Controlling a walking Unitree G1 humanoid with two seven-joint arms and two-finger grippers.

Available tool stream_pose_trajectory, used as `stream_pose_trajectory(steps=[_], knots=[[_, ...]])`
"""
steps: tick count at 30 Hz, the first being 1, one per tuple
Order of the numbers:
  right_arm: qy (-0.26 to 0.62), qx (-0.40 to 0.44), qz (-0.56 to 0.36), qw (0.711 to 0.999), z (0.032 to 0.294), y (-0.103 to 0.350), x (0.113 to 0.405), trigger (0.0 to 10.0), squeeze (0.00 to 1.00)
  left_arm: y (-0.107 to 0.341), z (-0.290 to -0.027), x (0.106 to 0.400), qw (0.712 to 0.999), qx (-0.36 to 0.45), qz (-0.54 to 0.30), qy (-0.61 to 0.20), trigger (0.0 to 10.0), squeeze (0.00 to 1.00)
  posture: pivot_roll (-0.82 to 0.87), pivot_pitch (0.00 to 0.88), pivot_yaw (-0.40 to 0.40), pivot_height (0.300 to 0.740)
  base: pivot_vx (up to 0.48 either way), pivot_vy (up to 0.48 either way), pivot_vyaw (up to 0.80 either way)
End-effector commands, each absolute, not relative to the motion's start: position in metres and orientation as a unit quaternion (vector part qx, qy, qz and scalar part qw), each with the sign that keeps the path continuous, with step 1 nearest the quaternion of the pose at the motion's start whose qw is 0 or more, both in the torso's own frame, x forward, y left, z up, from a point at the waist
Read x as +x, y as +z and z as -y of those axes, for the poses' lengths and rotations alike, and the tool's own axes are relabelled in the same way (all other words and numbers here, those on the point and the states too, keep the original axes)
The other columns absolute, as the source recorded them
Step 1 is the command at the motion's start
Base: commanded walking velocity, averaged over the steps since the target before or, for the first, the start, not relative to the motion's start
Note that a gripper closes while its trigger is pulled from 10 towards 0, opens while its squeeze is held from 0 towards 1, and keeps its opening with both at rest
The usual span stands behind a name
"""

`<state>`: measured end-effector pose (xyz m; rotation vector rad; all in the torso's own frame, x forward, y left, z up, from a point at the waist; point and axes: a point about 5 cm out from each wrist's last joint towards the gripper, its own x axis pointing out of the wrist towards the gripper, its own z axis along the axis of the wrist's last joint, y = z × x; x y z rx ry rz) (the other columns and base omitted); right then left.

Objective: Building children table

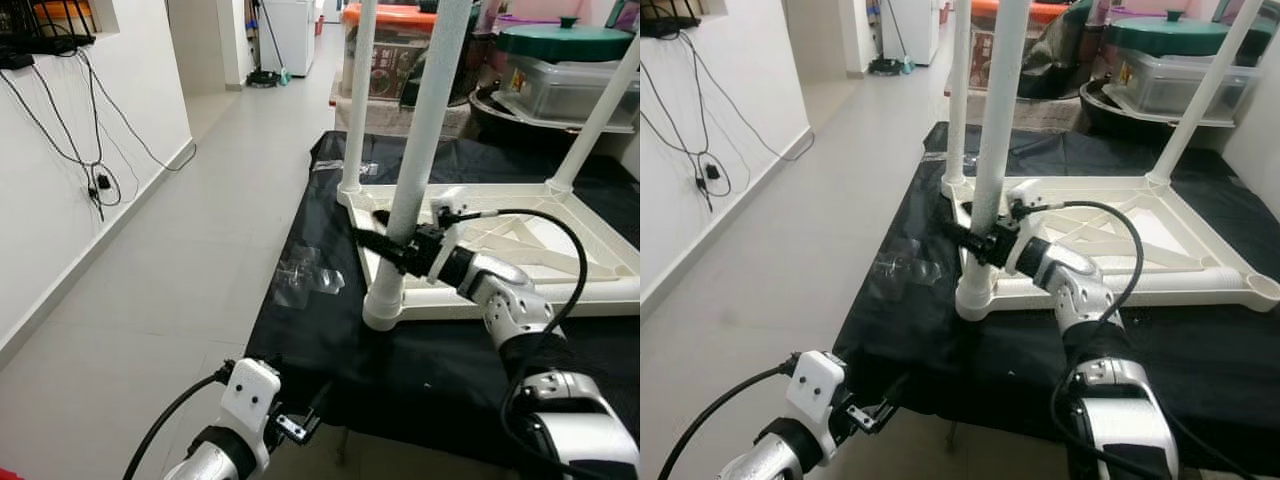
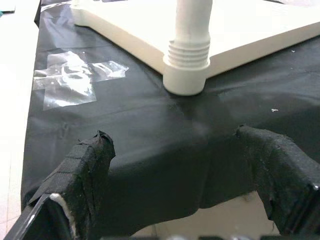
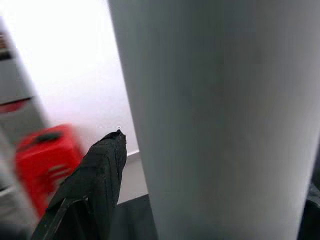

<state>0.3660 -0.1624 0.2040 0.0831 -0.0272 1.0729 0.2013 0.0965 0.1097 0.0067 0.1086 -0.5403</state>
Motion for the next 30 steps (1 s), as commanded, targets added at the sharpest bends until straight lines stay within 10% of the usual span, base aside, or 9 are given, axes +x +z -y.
stream_pose_trajectory(steps=[1,6,7,10,11,19,25,30], knots=[[0.563,0.036,-0.006,0.826,0.149,0.2,0.363,10.0,0.0,0.107,-0.096,0.2,0.961,0.008,-0.058,-0.272,10.0,0.0,0.14,0.009,-0.052,0.74,0.0,0.0,0.0],[0.609,0.025,-0.021,0.793,0.146,0.199,0.358,10.0,0.0,0.106,-0.096,0.199,0.96,0.007,-0.059,-0.275,10.0,0.0,0.14,0.002,-0.048,0.74,0.0,0.0,0.0],[0.62,0.017,-0.024,0.784,0.145,0.198,0.356,7.8,0.0,0.106,-0.096,0.198,0.959,0.006,-0.06,-0.276,10.0,0.0,0.14,0.002,-0.047,0.74,0.0,0.0,0.0],[0.626,0.011,-0.025,0.779,0.145,0.198,0.355,7.1,0.0,0.106,-0.096,0.198,0.959,0.006,-0.06,-0.277,10.0,0.0,0.14,0.002,-0.047,0.74,0.0,0.0,0.0],[0.631,0.008,-0.026,0.775,0.145,0.198,0.355,0.0,0.0,0.105,-0.096,0.198,0.958,0.006,-0.061,-0.279,10.0,0.0,0.14,0.0,-0.046,0.74,0.0,0.0,0.0],[0.612,0.011,-0.016,0.791,0.146,0.193,0.355,0.0,0.0,0.105,-0.096,0.2,0.958,0.007,-0.059,-0.281,10.0,0.0,0.13,0.0,-0.042,0.74,0.0,0.0,0.0],[0.348,0.003,0.016,0.937,0.163,0.175,0.364,0.0,0.0,0.106,-0.093,0.211,0.96,0.005,-0.047,-0.276,10.0,0.0,0.1,0.0,-0.025,0.74,0.0,0.0,0.0],[0.136,0.01,0.019,0.99,0.187,0.17,0.365,0.0,0.0,0.106,-0.094,0.214,0.96,0.005,-0.047,-0.276,10.0,0.0,0.09,0.0,-0.023,0.74,0.0,0.0,0.0]])
